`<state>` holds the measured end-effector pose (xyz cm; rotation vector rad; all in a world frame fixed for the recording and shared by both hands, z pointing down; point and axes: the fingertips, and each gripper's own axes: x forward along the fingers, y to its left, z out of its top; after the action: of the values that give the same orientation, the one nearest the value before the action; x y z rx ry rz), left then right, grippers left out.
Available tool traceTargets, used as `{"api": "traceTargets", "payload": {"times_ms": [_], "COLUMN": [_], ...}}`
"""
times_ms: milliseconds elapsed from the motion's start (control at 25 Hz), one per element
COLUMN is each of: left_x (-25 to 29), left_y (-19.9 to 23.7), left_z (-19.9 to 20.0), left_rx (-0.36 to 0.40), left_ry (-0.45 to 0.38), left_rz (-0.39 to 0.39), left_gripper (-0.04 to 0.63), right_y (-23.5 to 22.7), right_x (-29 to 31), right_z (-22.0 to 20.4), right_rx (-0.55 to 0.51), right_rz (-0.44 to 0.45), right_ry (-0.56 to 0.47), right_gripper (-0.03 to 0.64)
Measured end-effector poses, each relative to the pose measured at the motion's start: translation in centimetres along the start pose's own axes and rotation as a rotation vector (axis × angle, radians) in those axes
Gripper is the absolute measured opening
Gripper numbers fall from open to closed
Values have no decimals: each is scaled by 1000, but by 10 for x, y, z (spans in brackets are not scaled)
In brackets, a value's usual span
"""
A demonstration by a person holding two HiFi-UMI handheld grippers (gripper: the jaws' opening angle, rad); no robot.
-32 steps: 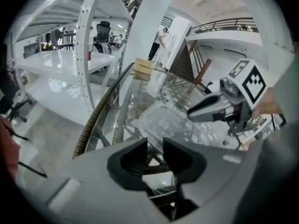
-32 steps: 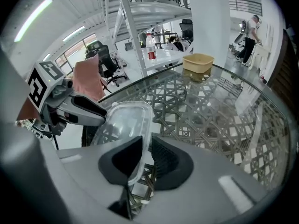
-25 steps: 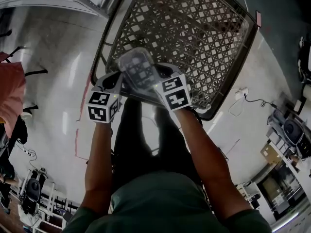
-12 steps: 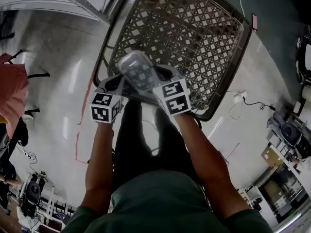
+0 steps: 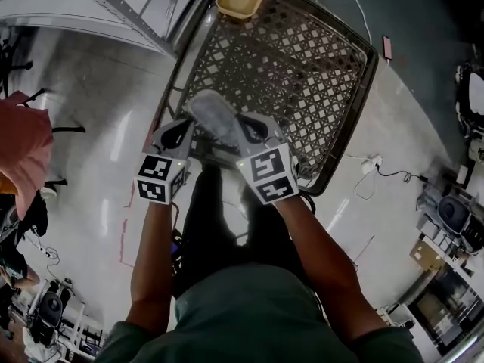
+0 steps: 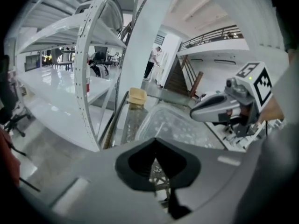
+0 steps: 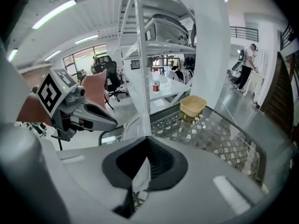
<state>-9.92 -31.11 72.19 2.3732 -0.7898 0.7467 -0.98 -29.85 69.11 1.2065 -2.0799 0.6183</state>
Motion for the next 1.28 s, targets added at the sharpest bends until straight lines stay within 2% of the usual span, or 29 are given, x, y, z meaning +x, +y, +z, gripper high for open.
{"api": "traceTargets", "payload": {"times_ms": [560,920,1280], "left_x": [-73,-132,-179], "left_y": [-50,-94,-143], "left_z": [117,186,235], "left_rx": [219,385,485], "left_ry": [-168,-241,-323], "left_rz": [-27,-64,-72], "left_gripper": [0,0,0], "right_y": [8,5,4], "right_x": [-96,-179,-252], "right_z": [88,148,189], "right_rx": [-126,-206,-263], "right_rz": [-41,-87,-117], "right_ry": [-177,-303,-406], "right_gripper": [3,3,3]}}
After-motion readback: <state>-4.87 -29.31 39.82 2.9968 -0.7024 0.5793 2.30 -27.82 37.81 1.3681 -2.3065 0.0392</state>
